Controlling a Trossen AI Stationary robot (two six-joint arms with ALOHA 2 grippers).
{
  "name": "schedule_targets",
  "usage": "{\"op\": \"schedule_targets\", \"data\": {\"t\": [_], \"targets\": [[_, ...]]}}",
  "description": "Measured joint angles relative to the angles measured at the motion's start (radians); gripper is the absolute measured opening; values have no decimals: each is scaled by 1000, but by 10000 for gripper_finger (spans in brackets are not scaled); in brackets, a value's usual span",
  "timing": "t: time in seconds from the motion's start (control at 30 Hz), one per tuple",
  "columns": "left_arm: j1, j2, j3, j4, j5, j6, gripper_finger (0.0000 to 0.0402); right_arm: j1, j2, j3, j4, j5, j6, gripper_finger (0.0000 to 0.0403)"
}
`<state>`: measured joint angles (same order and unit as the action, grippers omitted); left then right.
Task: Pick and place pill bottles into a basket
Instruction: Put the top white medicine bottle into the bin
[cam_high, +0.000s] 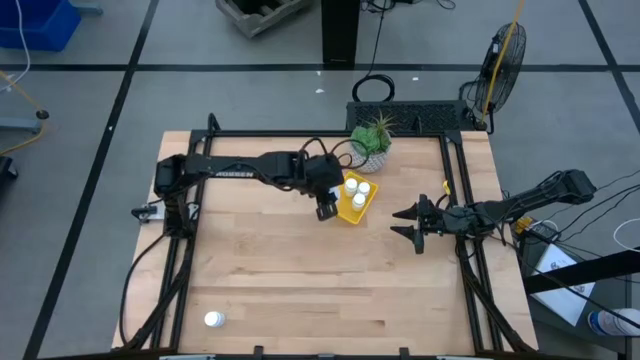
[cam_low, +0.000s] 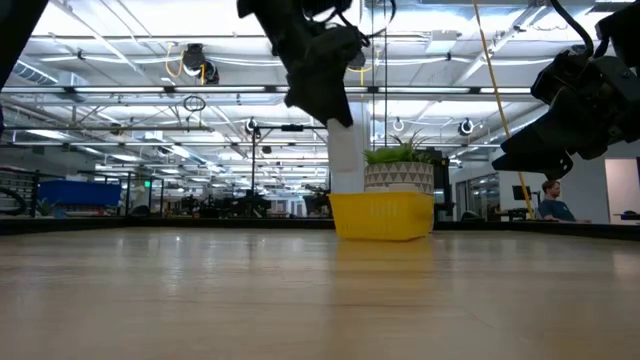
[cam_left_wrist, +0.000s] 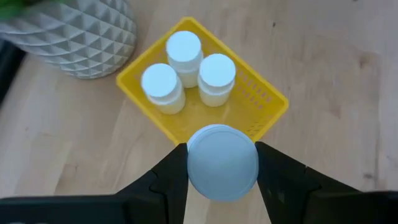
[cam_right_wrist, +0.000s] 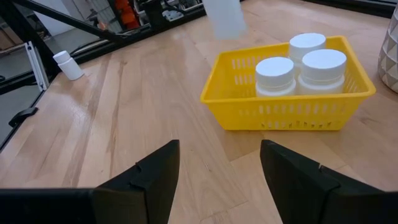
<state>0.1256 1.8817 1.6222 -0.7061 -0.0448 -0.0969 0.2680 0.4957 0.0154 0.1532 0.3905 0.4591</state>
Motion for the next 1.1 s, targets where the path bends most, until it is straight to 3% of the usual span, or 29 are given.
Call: {"op": "schedule_targets", "data": {"t": [1.1], "targets": [[27,109,5,187,41,64,166,0,0,0,0,0,0,215]]}}
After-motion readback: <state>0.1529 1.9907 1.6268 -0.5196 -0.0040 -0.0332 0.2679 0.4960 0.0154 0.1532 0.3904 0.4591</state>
